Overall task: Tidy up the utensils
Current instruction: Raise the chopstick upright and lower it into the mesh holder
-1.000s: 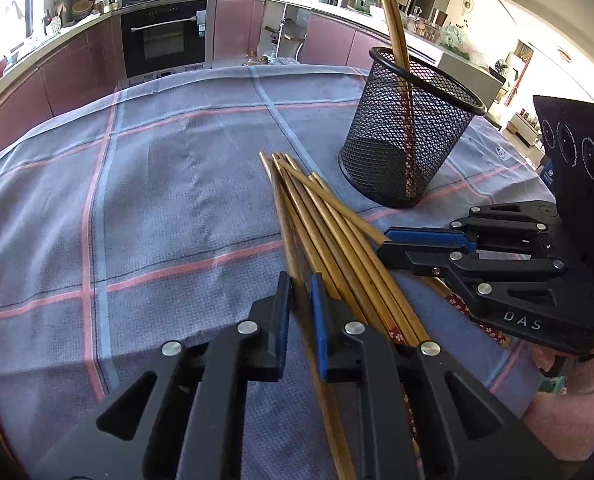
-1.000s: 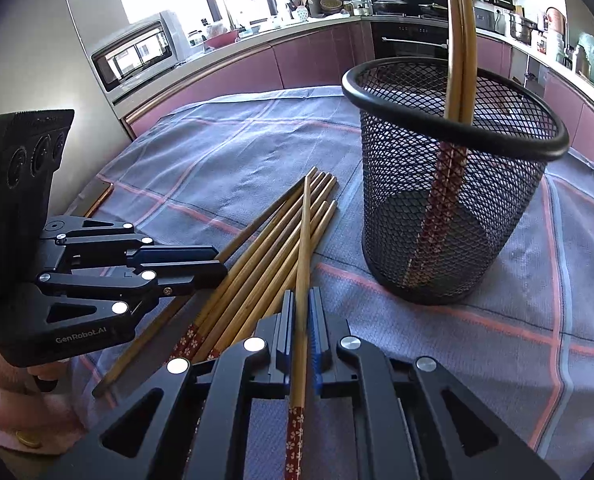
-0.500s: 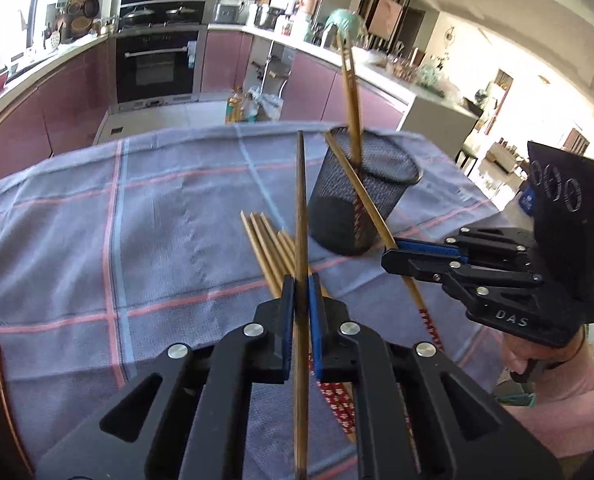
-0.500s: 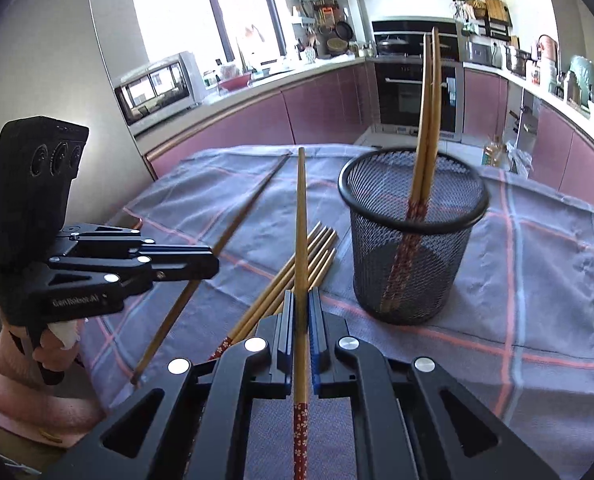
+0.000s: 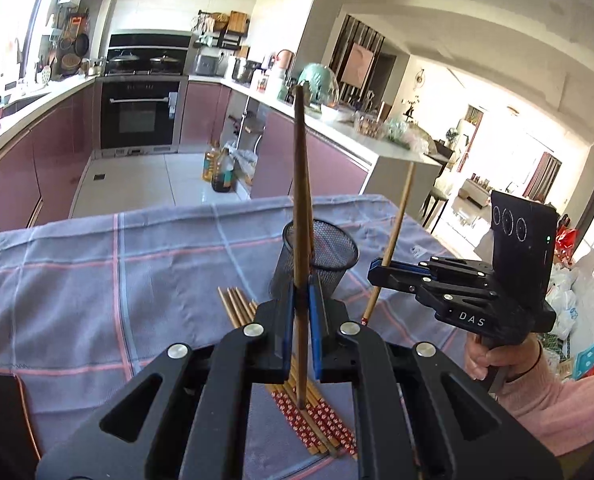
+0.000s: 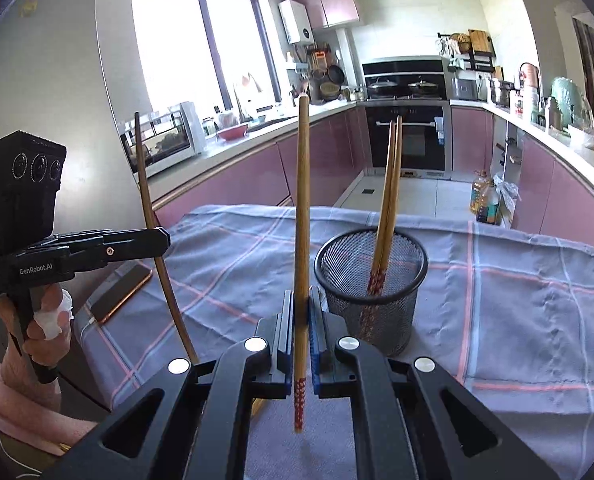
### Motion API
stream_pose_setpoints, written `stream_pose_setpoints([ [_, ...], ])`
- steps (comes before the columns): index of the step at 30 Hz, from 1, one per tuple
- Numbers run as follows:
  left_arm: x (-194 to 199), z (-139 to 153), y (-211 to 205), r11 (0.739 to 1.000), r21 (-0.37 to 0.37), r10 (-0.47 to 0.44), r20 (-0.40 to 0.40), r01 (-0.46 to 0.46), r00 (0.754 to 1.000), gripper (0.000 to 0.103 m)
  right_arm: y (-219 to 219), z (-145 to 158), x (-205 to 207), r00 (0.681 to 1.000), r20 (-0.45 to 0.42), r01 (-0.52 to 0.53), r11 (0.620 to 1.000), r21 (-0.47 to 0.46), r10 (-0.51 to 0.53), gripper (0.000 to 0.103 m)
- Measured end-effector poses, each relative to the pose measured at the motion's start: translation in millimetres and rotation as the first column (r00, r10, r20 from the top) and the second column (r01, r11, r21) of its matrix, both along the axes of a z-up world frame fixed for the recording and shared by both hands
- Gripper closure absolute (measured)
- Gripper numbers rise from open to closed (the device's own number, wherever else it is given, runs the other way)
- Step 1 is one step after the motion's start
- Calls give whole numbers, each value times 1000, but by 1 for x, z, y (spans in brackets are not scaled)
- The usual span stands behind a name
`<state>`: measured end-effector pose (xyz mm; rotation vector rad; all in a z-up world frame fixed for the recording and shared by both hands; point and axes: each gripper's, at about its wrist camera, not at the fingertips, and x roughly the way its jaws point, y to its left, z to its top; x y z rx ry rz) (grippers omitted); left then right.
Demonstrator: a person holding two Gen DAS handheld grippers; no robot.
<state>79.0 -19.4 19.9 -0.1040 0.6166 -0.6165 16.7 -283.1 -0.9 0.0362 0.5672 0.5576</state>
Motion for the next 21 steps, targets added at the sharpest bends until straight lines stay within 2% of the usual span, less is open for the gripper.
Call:
stream_pose_setpoints([
  [11, 21, 46, -23, 997, -73, -2, 95, 9, 995, 95, -20, 47, 13, 995, 100, 19, 999, 27, -21, 97],
  [21, 44, 74, -55, 998, -64, 2, 159, 8, 987, 95, -29, 72, 42, 986, 159, 48, 998, 51, -56, 97],
])
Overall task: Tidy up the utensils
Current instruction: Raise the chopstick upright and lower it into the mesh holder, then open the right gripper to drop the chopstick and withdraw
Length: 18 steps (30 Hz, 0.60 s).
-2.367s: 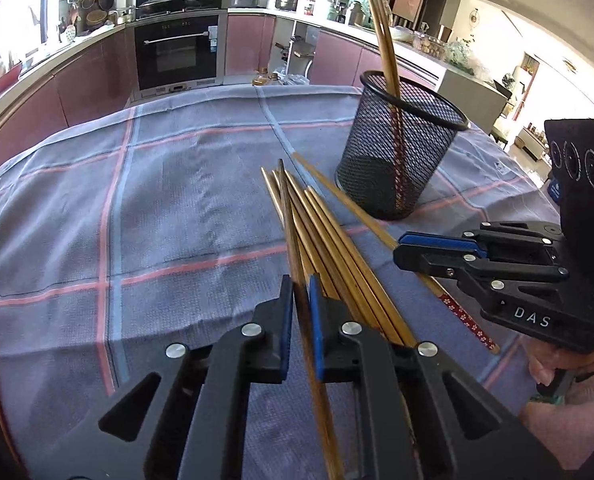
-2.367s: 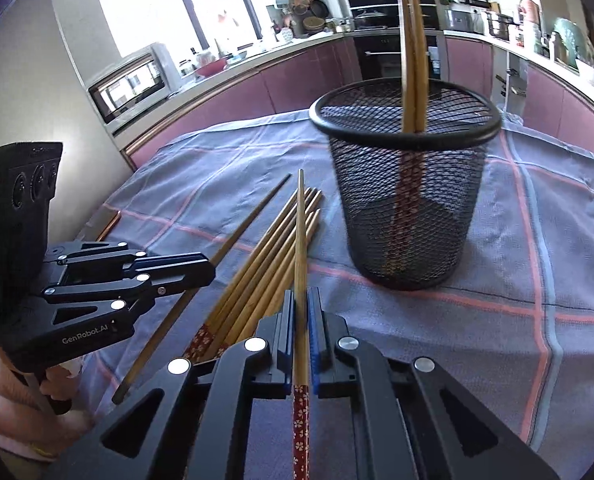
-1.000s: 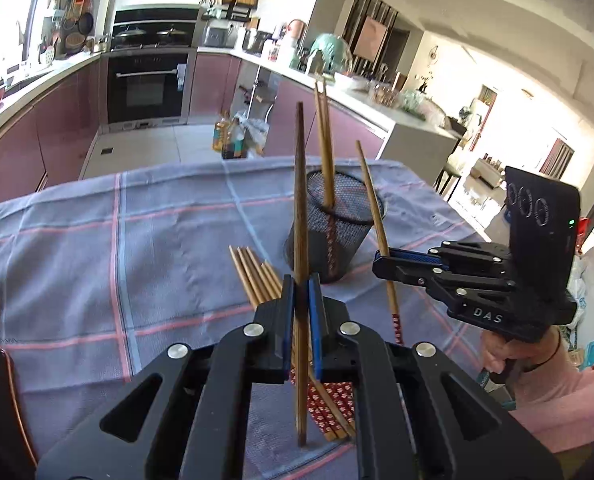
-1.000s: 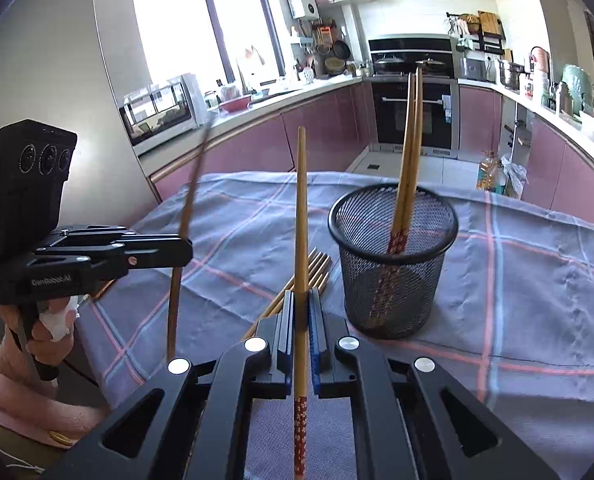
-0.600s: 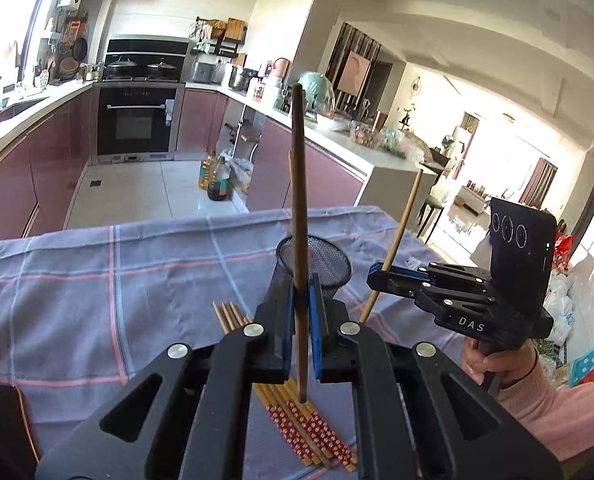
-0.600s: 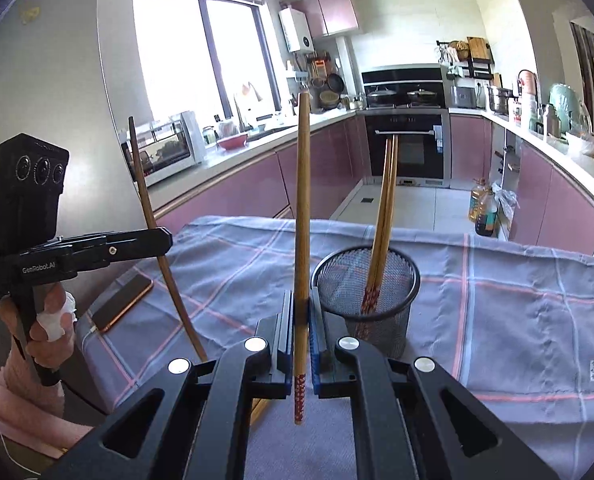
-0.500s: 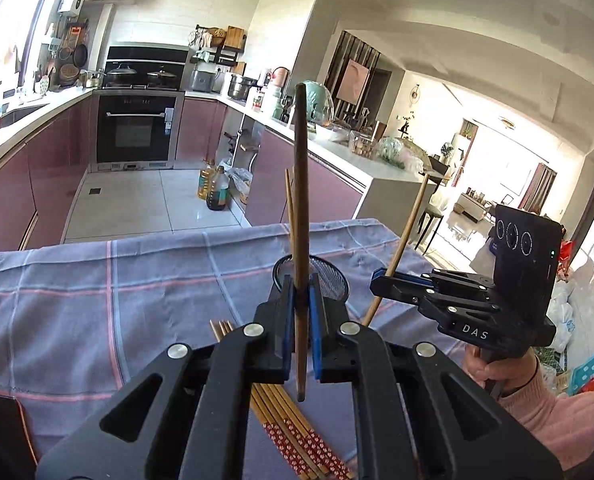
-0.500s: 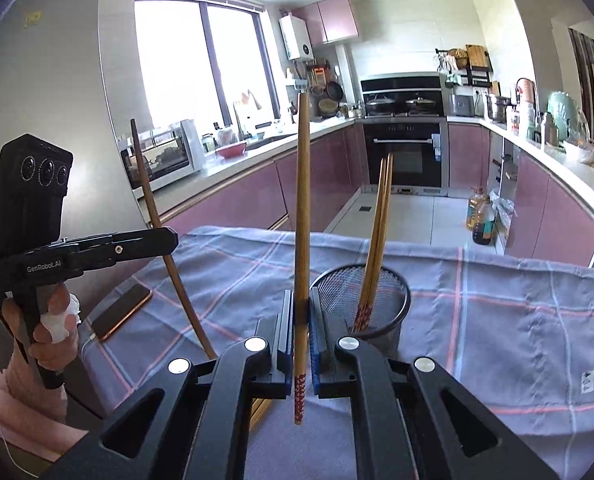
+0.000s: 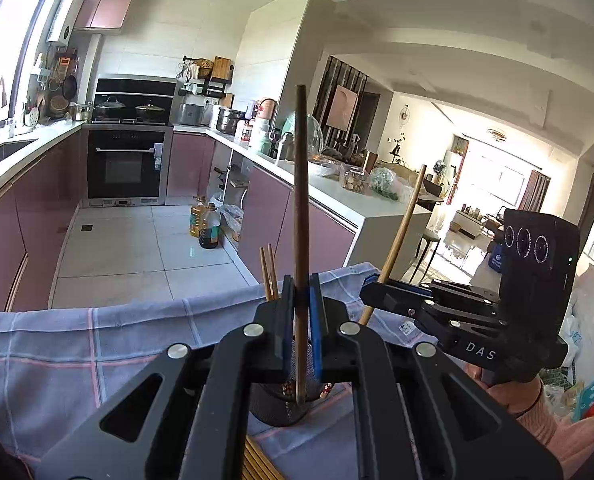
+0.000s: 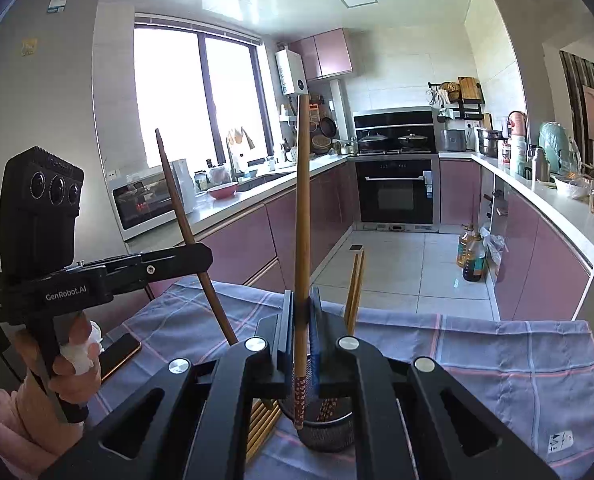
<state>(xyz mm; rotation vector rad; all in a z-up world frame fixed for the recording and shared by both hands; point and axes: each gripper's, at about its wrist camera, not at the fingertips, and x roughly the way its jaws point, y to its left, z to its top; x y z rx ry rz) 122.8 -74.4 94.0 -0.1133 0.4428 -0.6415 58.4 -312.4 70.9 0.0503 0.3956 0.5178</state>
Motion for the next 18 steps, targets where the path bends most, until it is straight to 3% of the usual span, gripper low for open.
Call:
stream_pose_setpoints([
  [5, 10, -7, -15, 999, 40, 22, -3, -22, 1000, 95, 2, -9, 18, 1000, -24, 20, 1000, -16, -20, 97],
  [18, 46, -79, -47, 983, 178, -22, -181, 55, 983, 95, 6, -57, 47, 976, -217, 17, 995, -93, -37, 97],
])
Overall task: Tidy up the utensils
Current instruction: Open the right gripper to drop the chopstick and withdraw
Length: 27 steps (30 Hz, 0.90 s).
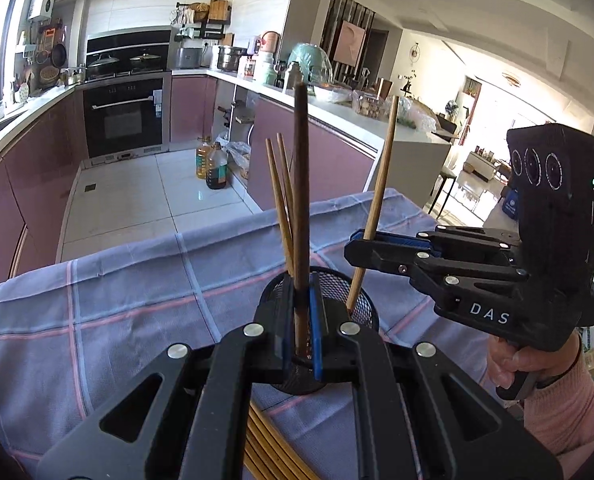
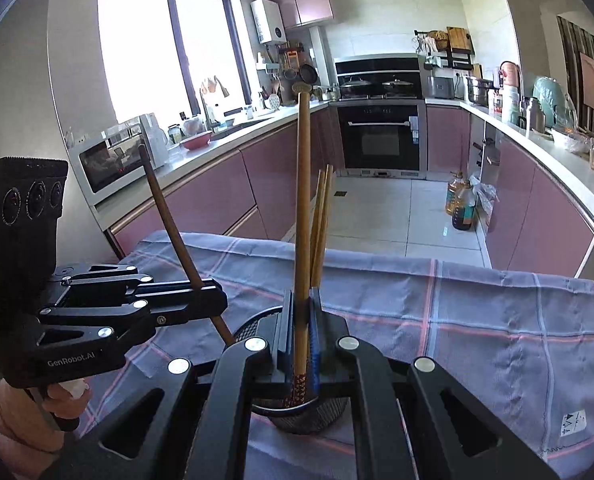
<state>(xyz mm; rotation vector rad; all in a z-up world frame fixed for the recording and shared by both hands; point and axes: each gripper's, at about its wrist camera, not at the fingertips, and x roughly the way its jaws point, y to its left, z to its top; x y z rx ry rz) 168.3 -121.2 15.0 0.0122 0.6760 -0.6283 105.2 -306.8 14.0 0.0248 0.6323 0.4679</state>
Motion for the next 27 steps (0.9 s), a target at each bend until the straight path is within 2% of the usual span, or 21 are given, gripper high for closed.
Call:
stream_pose_setpoints([
  [13, 24, -5, -11, 999, 44, 20, -26, -19, 999, 94, 5, -21, 21, 996, -85, 12, 1000, -6, -12, 96],
  [19, 29, -10, -10, 998, 46, 40, -29, -38, 999, 92, 3, -22, 21, 996, -82, 29, 1000, 1, -28, 95],
  [22, 21, -9, -3, 998, 32, 60, -14, -60, 998, 90, 1, -20, 19, 997, -69, 40, 999, 2, -40, 88],
  [25, 12, -5, 10, 996, 11, 88, 11, -88, 996, 86, -3, -16, 12, 998, -49, 42, 999, 16, -42, 86],
  [27, 3, -4, 20, 994, 2, 108, 36, -108, 994, 80, -5, -13, 3, 999, -25, 32, 999, 23, -31, 84],
])
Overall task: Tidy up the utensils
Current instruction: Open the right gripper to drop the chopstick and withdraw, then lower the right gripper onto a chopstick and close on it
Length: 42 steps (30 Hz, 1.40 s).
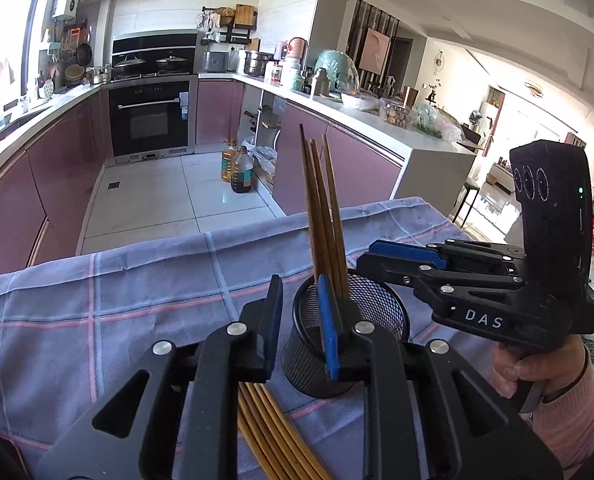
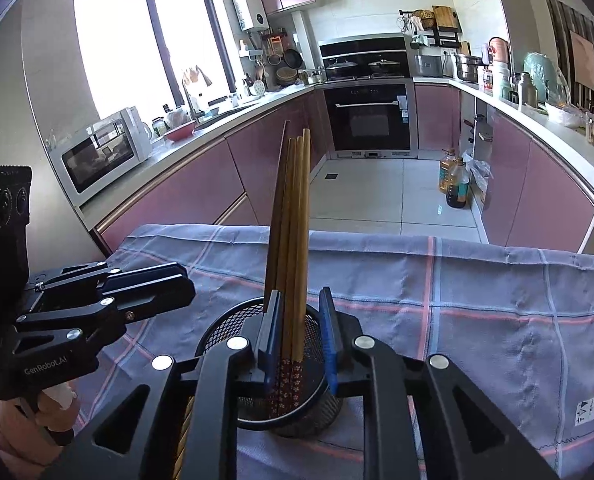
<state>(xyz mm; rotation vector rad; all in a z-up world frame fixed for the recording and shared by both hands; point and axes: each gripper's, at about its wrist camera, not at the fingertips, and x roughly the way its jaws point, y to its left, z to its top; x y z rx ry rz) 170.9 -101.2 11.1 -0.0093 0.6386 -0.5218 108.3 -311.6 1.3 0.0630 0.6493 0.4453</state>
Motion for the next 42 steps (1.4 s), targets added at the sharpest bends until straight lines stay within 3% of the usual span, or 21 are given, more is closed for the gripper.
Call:
stream_pose_setpoints([
  [5, -30, 0, 27, 1000, 0, 28, 51, -28, 998, 70, 0, 12, -37, 995, 66, -79, 997, 23, 78, 71],
  [9, -52, -20, 41, 998, 52, 25, 42, -27, 999, 64, 10, 4, -67, 985, 54, -166, 985, 39, 164, 70],
  [13, -64, -57, 45, 992, 126, 20, -33, -16, 999, 64, 29, -19, -83, 977, -22, -210, 977, 34, 211, 70],
  [21, -69, -107, 54, 988, 155, 50, -159, -25, 986, 64, 56, -74, -83, 958, -186, -217, 976, 13, 216, 70],
  [42, -71, -121, 48, 983, 182, 66, -199, -30, 978, 62, 68, -92, -88, 963, -218, -180, 981, -70, 161, 70],
])
